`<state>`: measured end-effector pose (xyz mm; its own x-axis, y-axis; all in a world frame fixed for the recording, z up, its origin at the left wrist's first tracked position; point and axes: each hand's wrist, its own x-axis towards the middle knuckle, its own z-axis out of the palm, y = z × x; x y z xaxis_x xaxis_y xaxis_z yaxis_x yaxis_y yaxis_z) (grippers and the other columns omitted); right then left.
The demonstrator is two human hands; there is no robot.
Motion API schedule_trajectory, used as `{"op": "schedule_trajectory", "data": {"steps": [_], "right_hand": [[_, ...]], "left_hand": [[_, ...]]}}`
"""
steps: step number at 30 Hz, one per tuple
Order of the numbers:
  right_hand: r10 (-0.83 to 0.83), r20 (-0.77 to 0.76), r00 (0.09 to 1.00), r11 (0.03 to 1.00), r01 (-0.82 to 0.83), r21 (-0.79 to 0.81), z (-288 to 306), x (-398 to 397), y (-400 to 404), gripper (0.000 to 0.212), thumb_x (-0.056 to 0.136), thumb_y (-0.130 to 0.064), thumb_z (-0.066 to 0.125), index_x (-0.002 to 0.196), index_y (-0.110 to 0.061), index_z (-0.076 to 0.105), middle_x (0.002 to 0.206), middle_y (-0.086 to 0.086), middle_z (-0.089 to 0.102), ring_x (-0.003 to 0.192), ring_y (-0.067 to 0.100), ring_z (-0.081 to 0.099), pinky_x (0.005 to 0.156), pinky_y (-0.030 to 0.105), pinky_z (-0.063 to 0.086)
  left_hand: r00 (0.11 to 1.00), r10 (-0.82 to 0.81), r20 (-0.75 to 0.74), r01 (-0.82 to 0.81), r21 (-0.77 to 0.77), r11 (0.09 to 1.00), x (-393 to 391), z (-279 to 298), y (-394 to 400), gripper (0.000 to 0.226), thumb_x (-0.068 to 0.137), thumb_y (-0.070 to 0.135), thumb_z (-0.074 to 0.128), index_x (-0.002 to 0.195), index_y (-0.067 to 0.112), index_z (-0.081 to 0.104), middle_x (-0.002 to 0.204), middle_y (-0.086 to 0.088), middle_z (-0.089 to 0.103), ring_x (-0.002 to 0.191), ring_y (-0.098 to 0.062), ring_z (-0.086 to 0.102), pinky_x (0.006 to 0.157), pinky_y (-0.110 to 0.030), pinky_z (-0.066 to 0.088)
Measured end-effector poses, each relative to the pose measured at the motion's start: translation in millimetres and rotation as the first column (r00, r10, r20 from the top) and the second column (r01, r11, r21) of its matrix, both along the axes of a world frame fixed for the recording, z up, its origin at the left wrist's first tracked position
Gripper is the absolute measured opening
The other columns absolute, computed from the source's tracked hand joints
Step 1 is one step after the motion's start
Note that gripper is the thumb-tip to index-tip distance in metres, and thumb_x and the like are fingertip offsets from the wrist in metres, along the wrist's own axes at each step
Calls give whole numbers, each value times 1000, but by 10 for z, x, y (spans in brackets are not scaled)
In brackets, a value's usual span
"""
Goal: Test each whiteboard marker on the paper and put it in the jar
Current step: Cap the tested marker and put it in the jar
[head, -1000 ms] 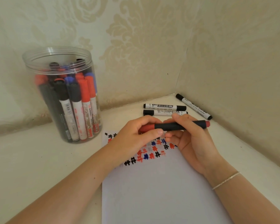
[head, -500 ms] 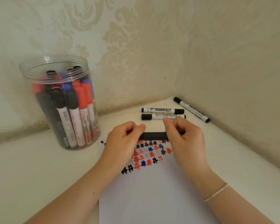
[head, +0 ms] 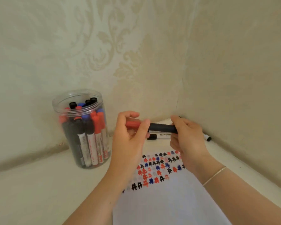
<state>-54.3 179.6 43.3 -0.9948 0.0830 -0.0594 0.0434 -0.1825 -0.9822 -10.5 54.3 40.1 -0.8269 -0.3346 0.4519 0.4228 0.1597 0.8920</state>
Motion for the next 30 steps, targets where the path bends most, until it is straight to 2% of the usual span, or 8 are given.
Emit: {"op": "schedule_trajectory", "data": {"steps": [5, 12, 14, 16, 18, 20, 23, 30], "right_hand": [[190, -58, 980, 953, -199, -230, 580, 13, -639, 24, 96, -28, 51, 78, -14, 43, 47, -3, 27, 38, 12, 23, 40, 25, 21], [440, -387, 810, 882, -310, 354, 901, -48, -1094, 21, 92, -23, 58, 111, -15, 62, 92, 3, 64, 69, 11, 60, 65, 21, 51], [495, -429, 755, 714, -72, 697, 808, -149, -1050, 33, 90, -12, 53, 122, -20, 56, 105, -1, 57, 82, 13, 59, 68, 21, 48], [529, -368, 765, 251, 273, 929, 686, -236, -924, 32, 89, -7, 45, 119, -16, 53, 105, 2, 51, 89, 23, 57, 70, 30, 43], [491, -153, 858, -151, 256, 955, 517, -306, -766, 28, 91, -8, 43, 117, -13, 50, 101, 3, 49, 95, 26, 54, 75, 33, 40], [399, 59, 915, -349, 92, 933, 267, -355, -639, 31, 93, -11, 44, 123, -13, 48, 117, 6, 51, 110, 26, 52, 85, 33, 42], [346, 100, 933, -446, 69, 893, -80, -454, -530, 32, 95, -13, 44, 127, -14, 45, 127, 6, 50, 117, 24, 49, 93, 34, 40], [481, 67, 874, -409, 156, 899, -351, -656, -385, 28, 94, -6, 43, 119, -15, 54, 117, 3, 55, 106, 21, 55, 81, 28, 39]], "left_hand": [[956, 132, -263, -128, 34, 991, -40, 632, -288, 39, 93, 14, 59, 126, 21, 39, 85, -6, 67, 61, -11, 65, 70, -26, 57], [875, 378, -303, -461, -279, 842, -210, 1257, -1159, 41, 96, 24, 51, 133, 20, 34, 82, -8, 66, 60, -8, 62, 69, -29, 56], [858, 393, -329, -508, -440, 740, -213, 1271, -1288, 42, 97, 25, 48, 135, 23, 30, 82, -6, 63, 65, -16, 63, 69, -39, 55], [867, 372, -332, -498, -611, 616, -205, 1223, -1332, 44, 98, 27, 46, 138, 25, 27, 79, -5, 61, 64, -20, 62, 64, -40, 53], [896, 340, -288, -434, -734, 522, -212, 1145, -1333, 45, 98, 29, 45, 139, 27, 25, 70, -5, 59, 58, -21, 60, 60, -41, 51], [918, 318, -236, -375, -780, 502, -223, 1091, -1329, 45, 98, 30, 44, 139, 30, 24, 62, -3, 55, 54, -21, 57, 60, -43, 50], [933, 295, -208, -336, -797, 502, -253, 1097, -1341, 44, 98, 31, 44, 138, 30, 25, 60, 0, 54, 54, -22, 57, 61, -43, 50], [935, 277, -220, -315, -873, 371, -270, 1162, -1352, 44, 98, 33, 41, 137, 30, 23, 64, -3, 57, 51, -22, 55, 58, -41, 50]]}}
